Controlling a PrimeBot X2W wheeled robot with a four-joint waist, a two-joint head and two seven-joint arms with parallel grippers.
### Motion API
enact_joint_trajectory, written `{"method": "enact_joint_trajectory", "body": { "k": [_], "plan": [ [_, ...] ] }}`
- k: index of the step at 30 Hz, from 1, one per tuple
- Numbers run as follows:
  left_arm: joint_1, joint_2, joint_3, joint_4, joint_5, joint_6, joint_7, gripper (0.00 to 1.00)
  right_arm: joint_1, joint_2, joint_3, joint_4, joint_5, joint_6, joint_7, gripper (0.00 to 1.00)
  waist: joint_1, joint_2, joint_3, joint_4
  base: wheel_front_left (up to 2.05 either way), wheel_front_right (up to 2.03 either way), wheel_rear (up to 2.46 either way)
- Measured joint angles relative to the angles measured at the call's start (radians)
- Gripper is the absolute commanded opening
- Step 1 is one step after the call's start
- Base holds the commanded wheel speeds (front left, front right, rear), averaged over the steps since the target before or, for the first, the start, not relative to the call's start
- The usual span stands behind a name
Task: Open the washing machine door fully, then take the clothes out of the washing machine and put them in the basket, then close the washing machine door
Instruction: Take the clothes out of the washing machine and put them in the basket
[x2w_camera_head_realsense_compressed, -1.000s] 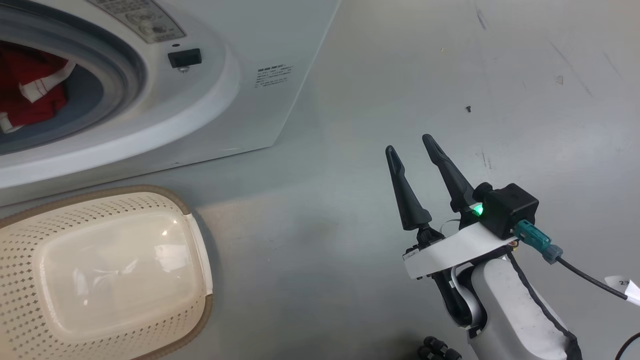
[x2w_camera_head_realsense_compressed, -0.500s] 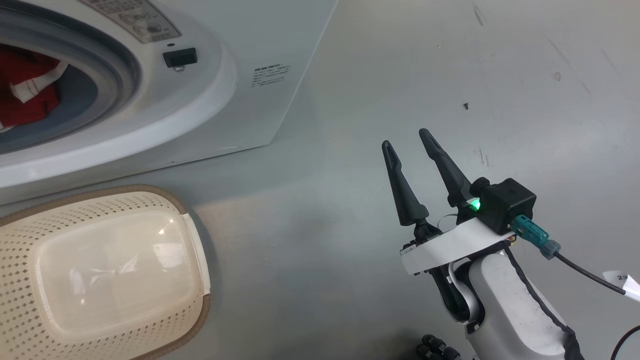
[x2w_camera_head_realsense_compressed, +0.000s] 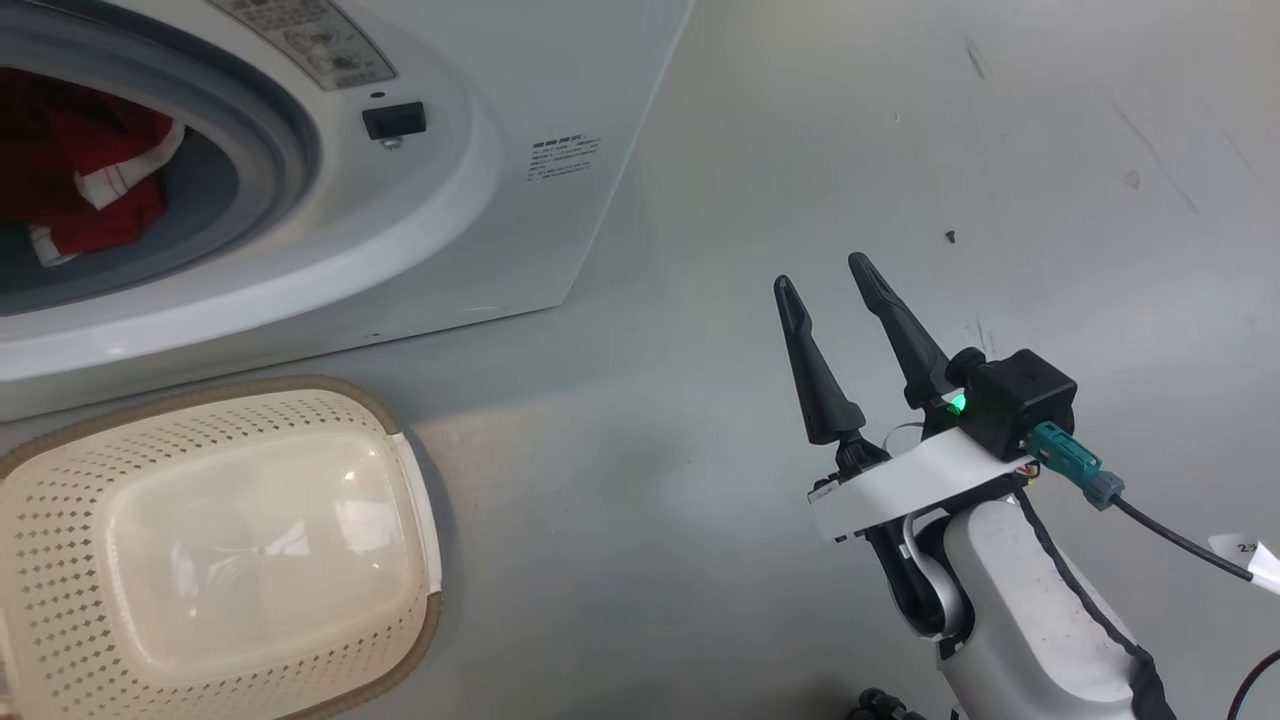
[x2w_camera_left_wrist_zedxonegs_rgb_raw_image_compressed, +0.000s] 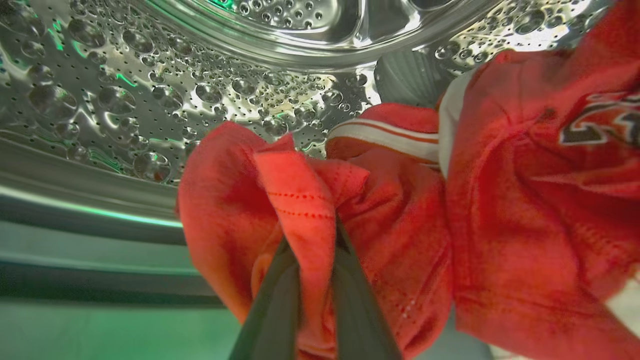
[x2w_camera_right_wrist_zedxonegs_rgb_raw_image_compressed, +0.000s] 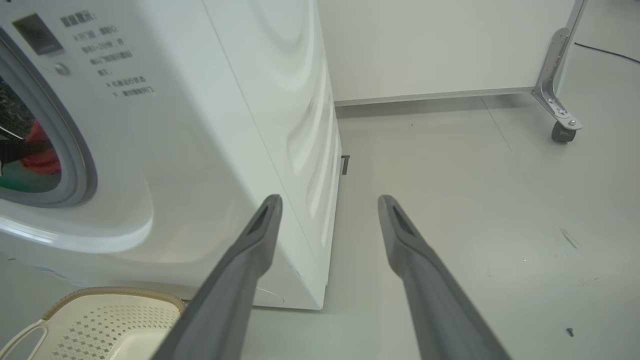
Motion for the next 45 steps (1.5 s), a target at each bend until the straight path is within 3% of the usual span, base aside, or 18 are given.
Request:
{"method": "enact_joint_trajectory", "body": {
  "k": [24,45],
  "plan": [
    [0.102,-0.146,-0.035,0.062,-0.047,-0.057,-0.262,0.0,0.055,-0.001,-0.067,0.076,-0.041,0.011,0.0,1.0,0.0,0.0,-0.186,0.088,0.0,0.0,0.0],
    [0.272,-0.189,-0.027,0.04,-0.09,-0.104,-0.402,0.0,0.154,0.0,-0.105,0.109,-0.05,0.031,0.0,1.0,0.0,0.0,-0.373,0.186,0.0,0.0,0.0]
  ]
}}
